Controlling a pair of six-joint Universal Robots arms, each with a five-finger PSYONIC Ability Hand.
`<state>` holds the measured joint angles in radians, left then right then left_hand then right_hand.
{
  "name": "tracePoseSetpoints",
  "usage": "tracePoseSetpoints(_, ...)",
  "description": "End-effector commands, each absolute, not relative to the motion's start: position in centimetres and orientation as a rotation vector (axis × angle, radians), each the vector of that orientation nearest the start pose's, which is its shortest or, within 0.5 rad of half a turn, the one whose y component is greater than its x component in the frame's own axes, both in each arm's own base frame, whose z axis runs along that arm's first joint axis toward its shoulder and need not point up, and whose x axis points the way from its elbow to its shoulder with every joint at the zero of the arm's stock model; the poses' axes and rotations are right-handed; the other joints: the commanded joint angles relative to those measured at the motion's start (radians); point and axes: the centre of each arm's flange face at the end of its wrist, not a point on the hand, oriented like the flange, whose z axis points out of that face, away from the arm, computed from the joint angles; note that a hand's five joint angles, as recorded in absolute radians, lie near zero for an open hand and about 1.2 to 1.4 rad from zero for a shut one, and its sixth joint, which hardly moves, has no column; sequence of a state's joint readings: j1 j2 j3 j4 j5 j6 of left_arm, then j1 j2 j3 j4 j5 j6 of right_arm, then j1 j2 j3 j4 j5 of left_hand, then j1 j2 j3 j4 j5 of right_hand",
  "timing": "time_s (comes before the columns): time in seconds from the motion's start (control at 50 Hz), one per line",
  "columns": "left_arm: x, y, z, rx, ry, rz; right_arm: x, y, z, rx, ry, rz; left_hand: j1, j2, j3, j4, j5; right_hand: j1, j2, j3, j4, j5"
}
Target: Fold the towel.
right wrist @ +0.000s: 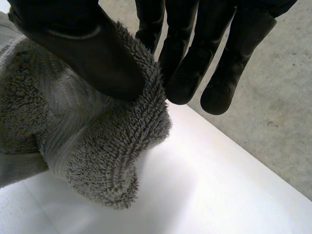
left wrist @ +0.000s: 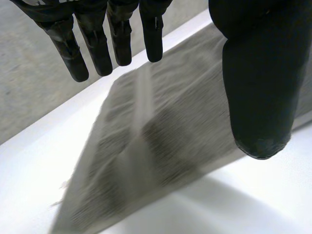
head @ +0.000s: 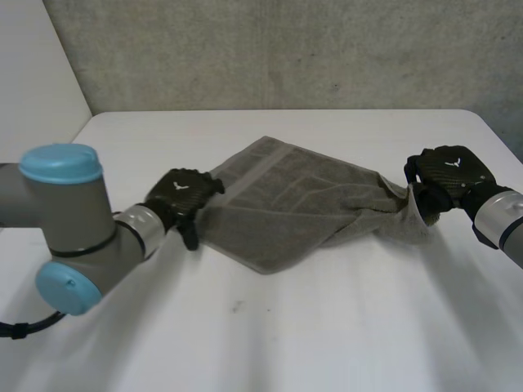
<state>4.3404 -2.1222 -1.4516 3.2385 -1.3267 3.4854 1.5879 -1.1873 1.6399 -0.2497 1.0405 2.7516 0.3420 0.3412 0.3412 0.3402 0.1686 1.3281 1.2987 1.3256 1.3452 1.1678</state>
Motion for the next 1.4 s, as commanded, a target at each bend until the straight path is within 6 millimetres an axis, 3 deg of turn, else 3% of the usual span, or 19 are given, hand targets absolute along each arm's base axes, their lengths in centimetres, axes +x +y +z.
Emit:
tracePoseSetpoints(0.02,-24.3,-33.2,15.4,1.149,2.344,-1.863,18.5,-33.9,18.1,-0.942,2.082,-1.879,0.136,0.136,0.136,0.137,0.134,0.068,0.098,0.071,0.051,0.054)
tracePoseSetpoints(0.14,-22.1,-35.9,15.0,1.095,2.307,-1.835,18.5,-33.9,17.9,-0.942,2.087,-1.871,0.206,0.207,0.207,0.208,0.205,0.068,0.098,0.071,0.051,0.054)
tracePoseSetpoints(0.36,-21.7,-38.2,13.3,1.085,2.322,-1.824,18.5,-33.8,17.6,-0.941,2.098,-1.857,0.203,0.204,0.204,0.205,0.202,0.068,0.098,0.071,0.051,0.054)
tracePoseSetpoints(0.58,-23.0,-39.0,13.0,1.228,2.335,-1.906,18.5,-33.7,17.4,-0.938,2.105,-1.848,0.203,0.204,0.204,0.205,0.202,0.068,0.098,0.071,0.051,0.054)
tracePoseSetpoints(0.66,-23.0,-39.1,12.9,1.235,2.348,-1.898,18.4,-33.7,17.3,-0.937,2.105,-1.851,0.221,0.221,0.221,0.223,0.22,0.068,0.098,0.071,0.051,0.054)
tracePoseSetpoints(0.74,-23.2,-39.6,12.5,1.241,2.365,-1.879,18.4,-33.8,17.2,-0.937,2.107,-1.847,0.388,0.389,0.389,0.39,0.387,0.068,0.098,0.071,0.051,0.054)
tracePoseSetpoints(1.14,-23.3,-40.4,11.4,1.248,2.416,-1.829,18.4,-33.8,17.1,-0.939,2.107,-1.848,0.4,0.401,0.401,0.402,0.399,0.068,0.098,0.071,0.051,0.054)
tracePoseSetpoints(1.4,-23.7,-40.4,10.5,1.262,2.434,-1.812,18.4,-33.8,16.8,-0.955,2.113,-1.846,0.552,0.553,0.553,0.554,0.551,0.068,0.098,0.071,0.051,0.054)
